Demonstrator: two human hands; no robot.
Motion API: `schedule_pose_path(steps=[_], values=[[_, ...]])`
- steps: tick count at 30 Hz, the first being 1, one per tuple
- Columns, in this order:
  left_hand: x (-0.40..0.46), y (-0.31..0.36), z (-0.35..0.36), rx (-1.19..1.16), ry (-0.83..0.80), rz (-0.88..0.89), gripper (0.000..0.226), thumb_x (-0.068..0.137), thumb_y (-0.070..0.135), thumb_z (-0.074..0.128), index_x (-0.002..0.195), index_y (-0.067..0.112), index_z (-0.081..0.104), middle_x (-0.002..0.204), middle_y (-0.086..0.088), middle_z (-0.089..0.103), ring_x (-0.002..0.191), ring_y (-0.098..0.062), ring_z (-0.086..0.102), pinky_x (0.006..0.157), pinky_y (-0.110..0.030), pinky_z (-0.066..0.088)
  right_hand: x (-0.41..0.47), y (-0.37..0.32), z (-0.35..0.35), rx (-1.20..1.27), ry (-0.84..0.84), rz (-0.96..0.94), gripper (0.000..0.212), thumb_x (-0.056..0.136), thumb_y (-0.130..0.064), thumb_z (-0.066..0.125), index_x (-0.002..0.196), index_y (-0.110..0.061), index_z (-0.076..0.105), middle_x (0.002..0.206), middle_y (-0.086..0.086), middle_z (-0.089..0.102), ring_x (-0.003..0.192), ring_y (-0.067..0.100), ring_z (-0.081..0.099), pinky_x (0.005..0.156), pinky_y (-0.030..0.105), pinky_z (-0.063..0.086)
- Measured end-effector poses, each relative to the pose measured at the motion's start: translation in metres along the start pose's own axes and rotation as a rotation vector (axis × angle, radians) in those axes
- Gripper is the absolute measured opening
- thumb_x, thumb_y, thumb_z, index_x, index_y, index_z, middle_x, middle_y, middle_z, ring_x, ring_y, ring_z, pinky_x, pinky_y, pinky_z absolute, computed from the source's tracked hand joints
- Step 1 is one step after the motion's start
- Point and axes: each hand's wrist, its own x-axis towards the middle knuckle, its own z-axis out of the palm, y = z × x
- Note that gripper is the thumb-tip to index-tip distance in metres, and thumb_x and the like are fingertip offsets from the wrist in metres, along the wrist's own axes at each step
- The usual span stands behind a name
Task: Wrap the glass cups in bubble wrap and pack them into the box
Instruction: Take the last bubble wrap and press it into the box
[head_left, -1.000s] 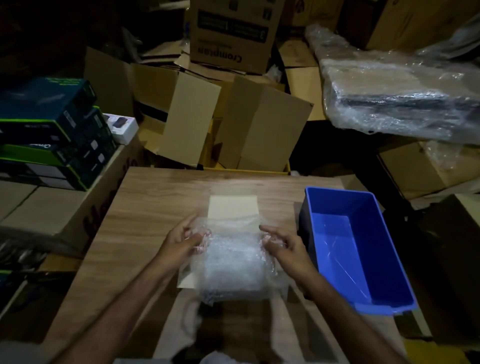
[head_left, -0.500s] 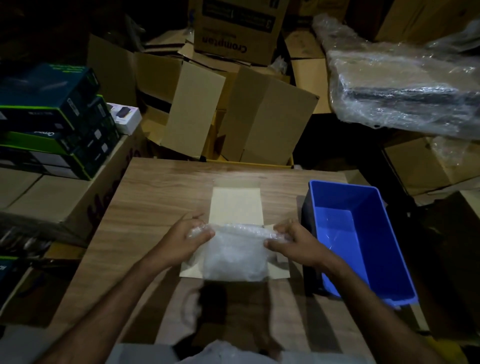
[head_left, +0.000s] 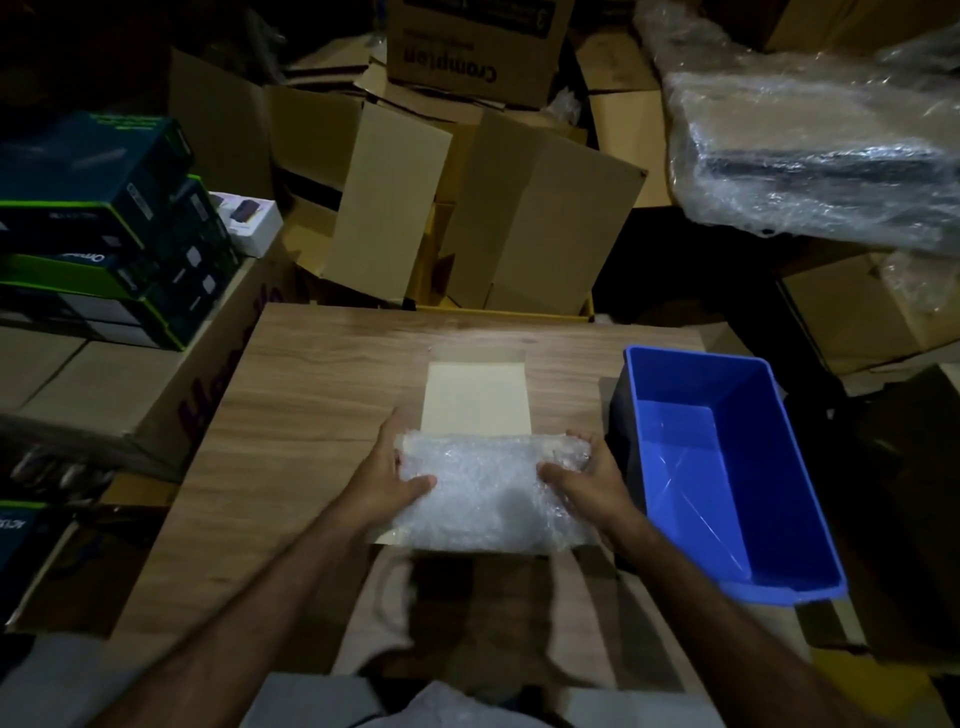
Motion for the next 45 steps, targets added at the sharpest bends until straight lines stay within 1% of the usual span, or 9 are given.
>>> schedule_pose_path(steps=[6,9,12,17,22,26,35,41,45], values=[[0.01,-0.007,0.017,0.34,0.127,0.131,0.069,0.08,0.01,0.08,0.14,0.028,0.053,0.128,-0.004,0.051,0.116,-0.021,0.055,0.094,-0.022,0.04,0.006,0.011,0.008,-0.099,0.113,-0.204,0.053,0.086,-0.005,0.074,0.123,-0.023,0.04,0.109,-0.007,0.058,0.095,0.008,0.064,0.068,0.019,0.057],[0.013,-0.008,0.024,0.499,0.107,0.097,0.054,0.079,0.019,0.083,0.129,0.023,0.063,0.133,-0.001,0.043,0.121,-0.017,0.053,0.101,-0.018,0.036,0.011,0.011,0.015,-0.274,0.165,-0.298,0.039,0.085,-0.011,0.073,0.109,-0.023,0.044,0.101,-0.007,0.056,0.091,0.011,0.061,0.074,0.028,0.055],[0.015,-0.009,0.028,0.649,0.092,0.1,0.06,0.078,0.029,0.084,0.132,0.019,0.061,0.136,-0.002,0.038,0.124,-0.021,0.05,0.106,-0.032,0.044,0.017,0.013,0.023,-0.441,0.127,-0.366,0.029,0.084,-0.022,0.075,0.099,-0.025,0.05,0.107,-0.007,0.052,0.092,0.009,0.055,0.074,0.026,0.05],[0.003,0.001,0.035,1.007,0.247,0.177,0.06,0.075,0.045,0.081,0.127,0.022,0.059,0.135,-0.009,0.037,0.12,-0.027,0.038,0.099,-0.041,0.041,0.018,0.022,0.032,-0.924,0.154,-0.476,0.044,0.083,-0.034,0.078,0.121,-0.02,0.061,0.136,0.007,0.043,0.115,0.023,0.053,0.09,0.035,0.055],[-0.019,0.0,0.047,0.848,0.1,0.187,0.071,0.085,0.036,0.077,0.144,0.014,0.043,0.135,-0.011,0.033,0.12,-0.027,0.043,0.097,-0.038,0.049,0.001,0.025,0.036,-1.073,0.228,-0.595,0.071,0.079,-0.023,0.077,0.143,-0.018,0.046,0.136,0.015,0.044,0.114,0.027,0.049,0.09,0.038,0.048],[-0.01,0.003,0.057,0.719,-0.08,-0.007,0.096,0.09,0.034,0.073,0.16,0.016,0.01,0.156,-0.017,0.015,0.141,-0.034,0.032,0.111,-0.041,0.04,-0.003,0.033,0.051,-1.035,0.073,-0.566,0.061,0.084,-0.009,0.073,0.137,-0.016,0.045,0.132,0.009,0.045,0.101,0.022,0.059,0.073,0.035,0.058],[0.014,-0.002,0.087,0.644,-0.222,-0.276,0.108,0.093,0.036,0.069,0.159,0.021,-0.015,0.159,-0.017,-0.037,0.154,-0.04,-0.005,0.123,-0.043,0.024,0.004,0.039,0.078,-1.043,-0.111,-0.278,0.093,0.096,-0.031,0.065,0.16,-0.006,0.003,0.166,0.024,0.011,0.15,0.034,0.026,0.119,0.04,0.029],[0.023,-0.004,0.081,0.498,-0.2,-0.333,0.128,0.081,0.021,0.084,0.158,0.027,-0.019,0.165,-0.01,-0.025,0.156,-0.032,0.002,0.119,-0.038,0.028,0.018,0.023,0.083,-1.082,-0.161,-0.204,0.118,0.082,-0.028,0.082,0.159,-0.005,-0.004,0.162,0.026,0.016,0.146,0.038,0.03,0.116,0.042,0.033],[0.027,-0.002,0.074,0.482,-0.171,-0.323,0.118,0.076,0.006,0.079,0.161,0.026,0.001,0.163,-0.016,0.008,0.143,-0.038,0.035,0.106,-0.039,0.04,0.026,0.019,0.09,-1.132,-0.181,-0.16,0.124,0.072,-0.026,0.088,0.158,-0.003,0.002,0.156,0.028,0.017,0.139,0.043,0.034,0.112,0.044,0.037]])
